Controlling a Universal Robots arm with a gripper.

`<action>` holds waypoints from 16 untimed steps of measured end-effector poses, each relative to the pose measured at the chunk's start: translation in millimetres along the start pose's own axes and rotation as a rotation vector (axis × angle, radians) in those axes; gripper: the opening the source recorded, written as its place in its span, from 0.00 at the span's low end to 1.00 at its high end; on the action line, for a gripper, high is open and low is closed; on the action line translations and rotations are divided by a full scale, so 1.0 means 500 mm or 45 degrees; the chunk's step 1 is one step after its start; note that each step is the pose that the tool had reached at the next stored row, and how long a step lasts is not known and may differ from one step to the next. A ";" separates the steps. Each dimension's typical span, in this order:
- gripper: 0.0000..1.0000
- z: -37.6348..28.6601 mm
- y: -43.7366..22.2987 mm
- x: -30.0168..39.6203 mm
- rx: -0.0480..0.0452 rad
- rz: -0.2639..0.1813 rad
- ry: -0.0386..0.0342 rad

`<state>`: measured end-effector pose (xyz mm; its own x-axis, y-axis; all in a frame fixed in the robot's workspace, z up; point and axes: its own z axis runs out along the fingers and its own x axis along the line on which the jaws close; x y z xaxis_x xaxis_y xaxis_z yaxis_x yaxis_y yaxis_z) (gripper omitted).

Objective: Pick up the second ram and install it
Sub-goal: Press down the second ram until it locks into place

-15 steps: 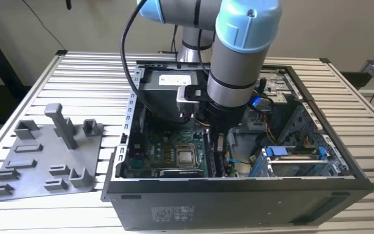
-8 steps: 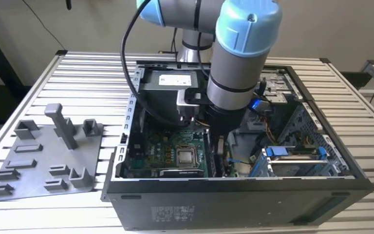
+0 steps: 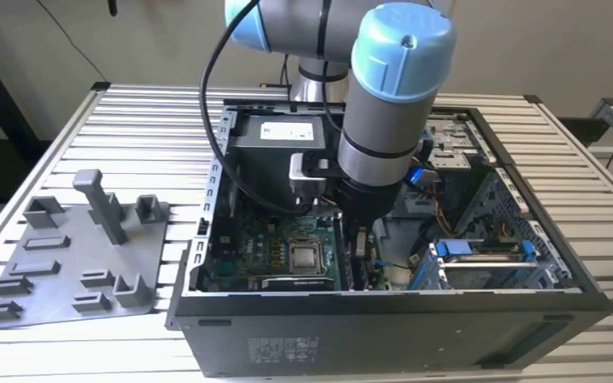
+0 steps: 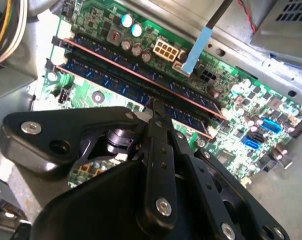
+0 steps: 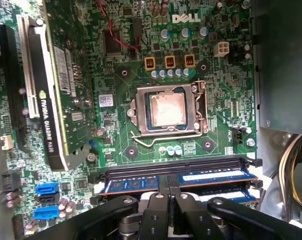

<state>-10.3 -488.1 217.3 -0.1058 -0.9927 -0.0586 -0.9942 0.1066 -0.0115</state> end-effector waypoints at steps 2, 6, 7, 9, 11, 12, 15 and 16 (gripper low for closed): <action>0.11 -0.003 0.000 -0.001 0.000 -0.001 0.0011; 0.11 -0.037 0.000 -0.003 0.000 -0.001 -0.0027; 0.11 -0.046 -0.001 -0.003 0.000 -0.001 -0.0026; 0.11 -0.064 -0.001 -0.004 0.000 -0.001 -0.0025; 0.11 -0.081 -0.001 -0.005 0.000 -0.001 -0.0023; 0.11 -0.091 -0.001 -0.006 0.000 -0.001 -0.0022; 0.11 -0.106 -0.001 -0.007 0.000 -0.001 -0.0021; 0.11 -0.106 -0.001 -0.007 0.000 -0.001 -0.0023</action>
<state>-10.3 -487.9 270.3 -0.1051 -0.9926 -0.0605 -0.9943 0.1059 -0.0116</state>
